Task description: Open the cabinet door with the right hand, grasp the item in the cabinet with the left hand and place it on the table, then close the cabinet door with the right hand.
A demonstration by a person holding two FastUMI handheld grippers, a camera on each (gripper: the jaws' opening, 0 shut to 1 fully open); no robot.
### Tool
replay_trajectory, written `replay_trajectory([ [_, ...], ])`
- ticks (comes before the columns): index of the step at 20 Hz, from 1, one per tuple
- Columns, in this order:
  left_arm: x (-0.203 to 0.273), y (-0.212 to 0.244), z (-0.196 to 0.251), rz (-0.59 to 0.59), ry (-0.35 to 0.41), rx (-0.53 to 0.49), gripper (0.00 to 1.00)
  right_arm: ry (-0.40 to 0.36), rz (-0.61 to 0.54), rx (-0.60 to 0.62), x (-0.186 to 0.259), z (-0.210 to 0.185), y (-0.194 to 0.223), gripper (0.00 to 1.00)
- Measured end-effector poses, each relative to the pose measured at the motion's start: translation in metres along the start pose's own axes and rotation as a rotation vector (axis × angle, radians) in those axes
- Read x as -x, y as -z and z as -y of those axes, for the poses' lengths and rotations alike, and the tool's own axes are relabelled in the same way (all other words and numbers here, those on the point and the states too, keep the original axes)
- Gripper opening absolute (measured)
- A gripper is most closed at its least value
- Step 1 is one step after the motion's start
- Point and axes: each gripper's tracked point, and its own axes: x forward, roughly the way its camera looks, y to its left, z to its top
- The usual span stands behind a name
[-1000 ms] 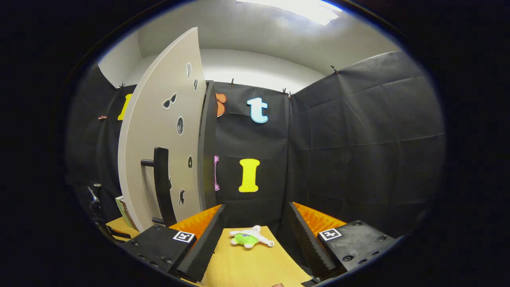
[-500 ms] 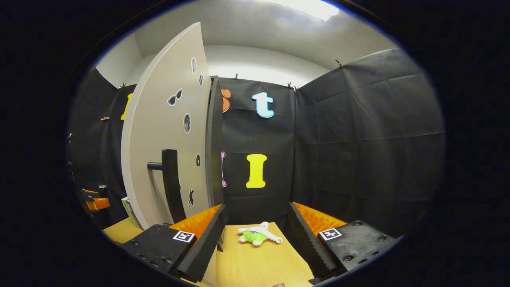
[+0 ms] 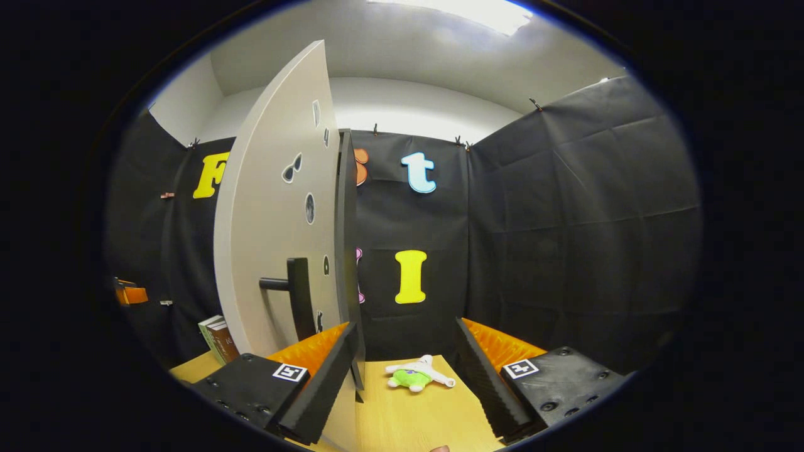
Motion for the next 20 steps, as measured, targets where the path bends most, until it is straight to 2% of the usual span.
replay_trajectory([
  [6, 0.009, 0.013, -0.008, -0.029, 0.026, 0.003, 0.97, 0.038, -0.016, -0.032, 0.0, -0.004, 0.002, 0.95],
  [10, 0.013, 0.011, -0.014, -0.033, 0.031, -0.003, 0.97, 0.049, -0.015, -0.038, 0.005, -0.02, 0.004, 0.95],
  [20, 0.011, 0.013, -0.021, -0.037, 0.042, 0.001, 0.97, -0.018, -0.028, -0.042, 0.015, -0.094, 0.01, 0.97],
])
